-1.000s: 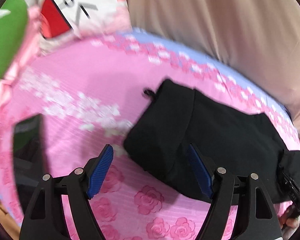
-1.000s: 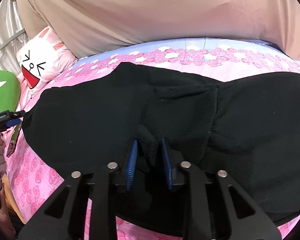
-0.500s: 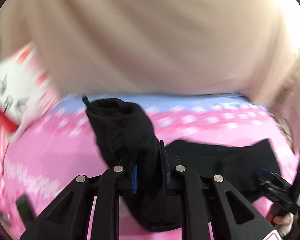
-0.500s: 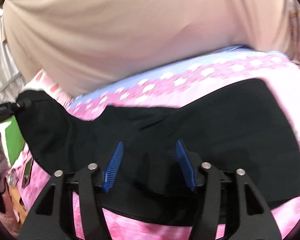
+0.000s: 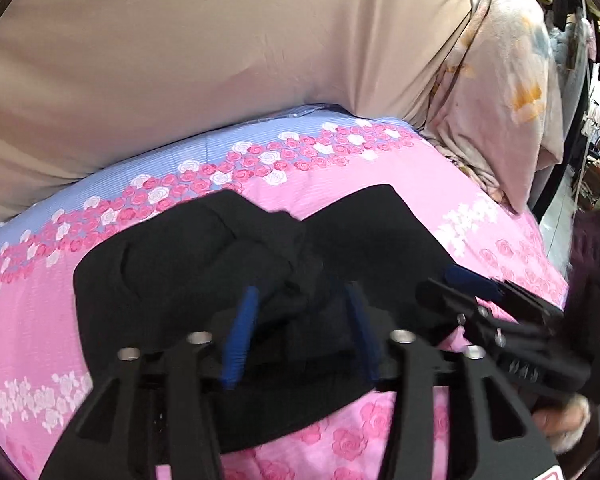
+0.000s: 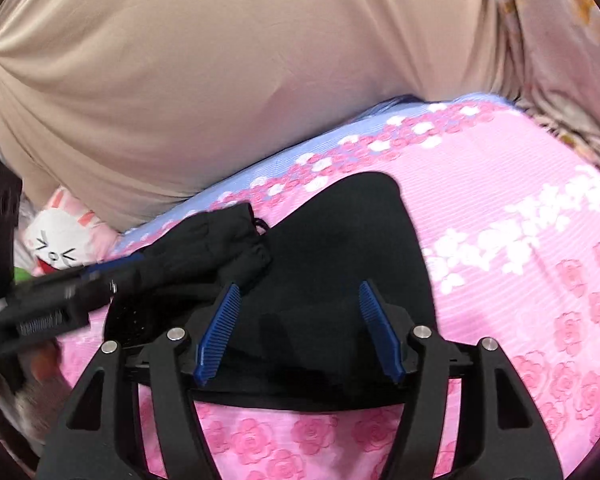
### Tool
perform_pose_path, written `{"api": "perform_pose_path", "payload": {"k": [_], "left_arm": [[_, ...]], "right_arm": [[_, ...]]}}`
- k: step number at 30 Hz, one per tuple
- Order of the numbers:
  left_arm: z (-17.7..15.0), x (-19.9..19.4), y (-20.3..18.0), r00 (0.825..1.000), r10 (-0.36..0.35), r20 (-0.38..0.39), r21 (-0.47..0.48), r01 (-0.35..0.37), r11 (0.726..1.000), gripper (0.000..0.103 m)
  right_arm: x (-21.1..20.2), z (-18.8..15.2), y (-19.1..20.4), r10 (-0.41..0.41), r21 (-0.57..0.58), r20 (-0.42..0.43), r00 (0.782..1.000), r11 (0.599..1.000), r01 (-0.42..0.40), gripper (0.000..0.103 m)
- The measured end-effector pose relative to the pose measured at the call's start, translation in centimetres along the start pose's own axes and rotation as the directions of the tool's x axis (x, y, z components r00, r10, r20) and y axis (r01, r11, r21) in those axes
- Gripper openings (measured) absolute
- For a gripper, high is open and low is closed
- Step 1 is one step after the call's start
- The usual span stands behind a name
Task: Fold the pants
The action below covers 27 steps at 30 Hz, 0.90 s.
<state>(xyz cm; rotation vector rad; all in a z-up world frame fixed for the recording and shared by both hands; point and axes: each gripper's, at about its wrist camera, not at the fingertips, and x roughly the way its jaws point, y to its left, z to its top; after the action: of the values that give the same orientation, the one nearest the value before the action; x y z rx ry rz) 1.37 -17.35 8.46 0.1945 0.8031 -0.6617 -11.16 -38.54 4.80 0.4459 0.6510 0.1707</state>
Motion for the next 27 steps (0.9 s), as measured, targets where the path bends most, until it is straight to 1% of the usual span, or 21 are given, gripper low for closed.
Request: {"api": "perform_pose_path", "payload": {"k": [2, 3, 4, 5, 7, 9, 10, 12, 13, 14, 15, 16, 18, 19, 21, 22, 23, 24, 26, 27], "left_arm": [[-0.5, -1.6, 1.0, 0.999, 0.011, 0.032, -0.009, -0.010, 1.000, 0.062], [-0.7, -2.6, 1.6, 0.998, 0.034, 0.050, -0.016, -0.034, 0.999, 0.065], [-0.9, -3.5, 2.3, 0.996, 0.061, 0.067, -0.028, -0.059, 0.998, 0.069], [-1.1, -4.4, 3.4, 0.993, 0.089, 0.081, -0.046, -0.085, 0.995, 0.070], [-1.9, -5.5, 5.5, 0.989, 0.122, 0.079, -0.089, -0.115, 0.989, 0.070], [-2.9, -6.1, 7.0, 0.989, 0.131, 0.068, -0.121, -0.122, 0.985, 0.070], [-3.3, -6.3, 7.6, 0.989, 0.136, 0.063, -0.138, -0.126, 0.982, 0.070], [-4.4, -6.5, 8.8, 0.990, 0.135, 0.050, -0.169, -0.124, 0.978, 0.070], [-4.7, -6.6, 9.1, 0.990, 0.130, 0.048, -0.178, -0.119, 0.977, 0.070], [-5.2, -6.7, 9.4, 0.992, 0.122, 0.044, -0.189, -0.112, 0.976, 0.070], [-5.5, -6.7, 9.6, 0.992, 0.115, 0.042, -0.195, -0.105, 0.975, 0.070], [-5.8, -6.8, 9.8, 0.993, 0.107, 0.043, -0.200, -0.096, 0.975, 0.070], [-6.2, -6.9, 10.2, 0.995, 0.084, 0.044, -0.213, -0.073, 0.974, 0.070], [-6.3, -7.0, 10.4, 0.996, 0.074, 0.045, -0.222, -0.062, 0.973, 0.070], [-6.5, -7.2, 10.6, 0.997, 0.060, 0.047, -0.229, -0.048, 0.972, 0.070], [-6.6, -7.4, 10.6, 0.997, 0.050, 0.050, -0.231, -0.037, 0.972, 0.070], [-6.7, -7.4, 10.6, 0.998, 0.042, 0.050, -0.231, -0.029, 0.972, 0.071], [-6.7, -7.3, 10.5, 0.998, 0.035, 0.049, -0.230, -0.023, 0.973, 0.071], [-6.9, -6.6, 10.2, 0.999, 0.016, 0.036, -0.223, -0.007, 0.975, 0.071], [-7.0, -6.1, 10.0, 1.000, 0.010, 0.029, -0.220, -0.003, 0.975, 0.071]], "right_arm": [[0.4, 0.1, 0.9, 0.042, -0.010, -0.016, 0.999, 0.999, -0.043, 0.071], [0.8, 0.3, 1.4, 0.061, -0.015, -0.026, 0.998, 0.998, -0.062, 0.078], [1.8, 0.7, 2.1, 0.078, -0.024, -0.039, 0.996, 0.997, -0.079, 0.080], [2.6, 1.0, 2.7, 0.089, -0.031, -0.052, 0.995, 0.995, -0.091, 0.080], [4.8, 1.6, 3.9, 0.102, -0.040, -0.089, 0.991, 0.994, -0.106, 0.080], [7.0, 2.0, 4.6, 0.114, -0.025, -0.135, 0.984, 0.993, -0.118, 0.082], [8.7, 2.1, 4.8, 0.097, 0.001, -0.168, 0.981, 0.995, -0.098, 0.083], [10.5, 1.8, 4.7, 0.074, 0.034, -0.198, 0.977, 0.997, -0.068, 0.085], [11.5, 1.6, 4.7, 0.072, 0.059, -0.207, 0.976, 0.996, -0.061, 0.080], [11.9, 1.2, 4.8, 0.079, 0.075, -0.211, 0.974, 0.995, -0.064, 0.068], [12.2, 1.2, 5.1, 0.073, 0.083, -0.208, 0.975, 0.995, -0.056, 0.044], [11.9, 1.5, 5.6, 0.082, 0.084, -0.190, 0.978, 0.994, -0.067, 0.021], [10.0, 2.7, 6.5, 0.133, 0.082, -0.125, 0.983, 0.989, -0.123, 0.015], [8.1, 3.5, 7.2, 0.155, 0.064, -0.073, 0.985, 0.987, -0.150, 0.014], [4.3, 4.5, 8.1, 0.155, 0.005, 0.019, 0.988, 0.988, -0.156, 0.014], [2.1, 4.4, 8.3, 0.134, -0.031, 0.065, 0.989, 0.991, -0.132, 0.014], [0.4, 3.9, 8.1, 0.093, -0.060, 0.102, 0.990, 0.994, -0.087, 0.014], [-1.2, 3.1, 7.4, 0.022, -0.093, 0.138, 0.990, 0.996, -0.009, 0.014], [-1.8, 1.5, 5.3, -0.095, -0.102, 0.139, 0.986, 0.989, 0.109, 0.014], [-1.4, 0.7, 3.7, -0.148, -0.083, 0.113, 0.982, 0.984, 0.158, 0.014]]}}
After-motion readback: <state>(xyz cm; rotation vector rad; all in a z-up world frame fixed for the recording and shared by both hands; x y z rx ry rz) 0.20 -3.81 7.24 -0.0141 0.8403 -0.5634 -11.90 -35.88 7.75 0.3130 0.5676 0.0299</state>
